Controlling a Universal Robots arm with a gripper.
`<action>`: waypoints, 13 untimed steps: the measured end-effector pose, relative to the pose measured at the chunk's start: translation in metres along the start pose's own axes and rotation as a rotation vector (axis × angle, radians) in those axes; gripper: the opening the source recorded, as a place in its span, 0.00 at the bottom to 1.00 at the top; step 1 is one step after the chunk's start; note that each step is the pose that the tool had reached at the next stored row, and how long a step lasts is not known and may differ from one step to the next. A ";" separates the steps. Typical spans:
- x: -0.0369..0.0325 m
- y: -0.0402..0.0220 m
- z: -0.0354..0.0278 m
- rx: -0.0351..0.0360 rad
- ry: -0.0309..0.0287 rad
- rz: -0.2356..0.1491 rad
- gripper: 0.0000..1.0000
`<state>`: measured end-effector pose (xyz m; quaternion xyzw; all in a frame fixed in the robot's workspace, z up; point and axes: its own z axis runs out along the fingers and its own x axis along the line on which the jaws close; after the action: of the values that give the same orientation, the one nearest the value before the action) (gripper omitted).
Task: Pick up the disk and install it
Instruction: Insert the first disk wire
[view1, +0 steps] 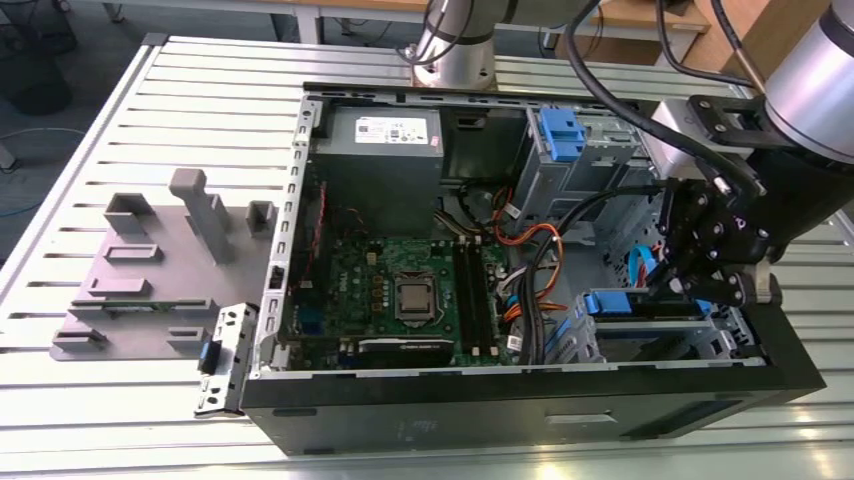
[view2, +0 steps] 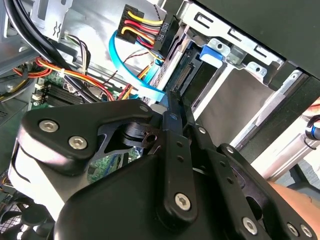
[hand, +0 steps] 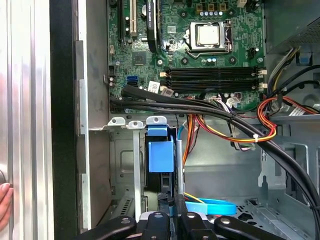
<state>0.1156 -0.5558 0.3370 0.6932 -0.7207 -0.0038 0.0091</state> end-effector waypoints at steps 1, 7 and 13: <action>0.0000 0.0000 0.0003 0.0000 0.0002 0.000 0.16; -0.0001 0.0000 0.0017 0.0000 -0.0003 0.000 0.16; 0.0000 -0.0001 0.0042 0.0000 0.0001 0.000 0.16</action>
<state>0.1156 -0.5559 0.3328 0.6932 -0.7207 -0.0038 0.0092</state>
